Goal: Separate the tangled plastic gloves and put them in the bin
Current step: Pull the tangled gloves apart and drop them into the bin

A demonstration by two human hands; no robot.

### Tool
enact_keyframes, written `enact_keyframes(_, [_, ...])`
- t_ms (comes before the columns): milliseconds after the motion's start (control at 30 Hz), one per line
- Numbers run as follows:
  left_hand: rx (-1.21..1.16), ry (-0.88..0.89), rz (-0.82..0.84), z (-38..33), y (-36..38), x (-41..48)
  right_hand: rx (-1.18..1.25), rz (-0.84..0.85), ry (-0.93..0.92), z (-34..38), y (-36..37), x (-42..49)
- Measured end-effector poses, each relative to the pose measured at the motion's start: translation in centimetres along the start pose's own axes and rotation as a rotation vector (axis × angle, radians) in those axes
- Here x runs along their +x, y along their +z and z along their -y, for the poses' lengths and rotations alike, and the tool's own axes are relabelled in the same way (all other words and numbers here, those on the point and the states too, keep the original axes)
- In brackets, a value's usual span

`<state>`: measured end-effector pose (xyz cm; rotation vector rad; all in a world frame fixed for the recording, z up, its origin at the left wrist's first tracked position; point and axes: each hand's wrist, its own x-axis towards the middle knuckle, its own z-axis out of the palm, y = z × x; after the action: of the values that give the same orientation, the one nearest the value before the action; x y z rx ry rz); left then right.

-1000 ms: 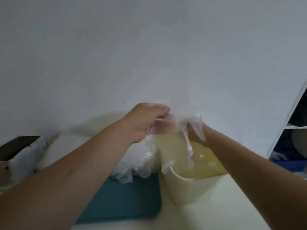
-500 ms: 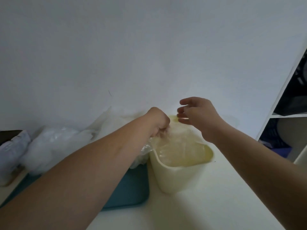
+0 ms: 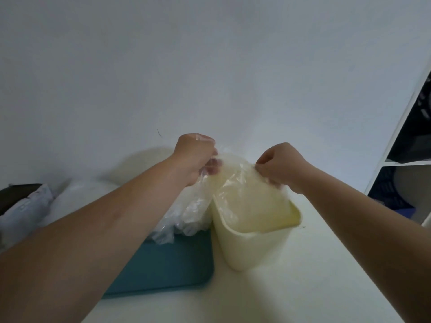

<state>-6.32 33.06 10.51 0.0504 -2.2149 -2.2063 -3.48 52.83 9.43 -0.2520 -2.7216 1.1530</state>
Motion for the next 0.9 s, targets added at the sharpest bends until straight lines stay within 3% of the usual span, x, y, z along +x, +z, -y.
enact_keyframes(100, [-0.133, -0.001, -0.020, -1.2, -1.2, 0.2, 0.103, -0.016, 0.043, -0.3, 1.9, 0.0])
enact_keyframes(200, [-0.234, -0.012, -0.021, -2.0, -1.9, 0.3, -0.108, 0.045, 0.037, -1.1, 3.5, -0.2])
enact_keyframes(367, [-0.145, -0.099, -0.004, -1.1, -0.3, 0.0, -0.144, 0.248, 0.107, 0.7, 1.2, -1.0])
enact_keyframes(467, [-0.057, -0.152, 0.029, -0.5, 1.6, 0.3, -0.082, 0.146, 0.076, 1.1, -2.4, -1.3])
enact_keyframes(533, [-0.083, -0.178, 0.038, 0.0, 3.0, 0.4, -0.027, -0.017, 0.027, 1.0, -4.5, -1.8])
enact_keyframes(633, [-0.045, -0.228, 0.033, 1.5, 5.3, 0.7, -0.031, -0.153, -0.131, 1.7, -5.2, -4.1])
enact_keyframes(733, [0.183, -0.188, 0.053, 2.9, 6.5, 0.3, -0.145, 0.074, -0.252, 2.3, -3.4, -6.5])
enact_keyframes(800, [0.270, -0.145, 0.019, 3.4, 6.1, 0.4, -0.268, 0.292, -0.249, 2.6, -1.7, -7.4])
enact_keyframes(900, [0.283, -0.092, 0.010, 2.8, 5.2, 1.3, -0.506, 0.485, -0.205, 2.6, 0.9, -7.0])
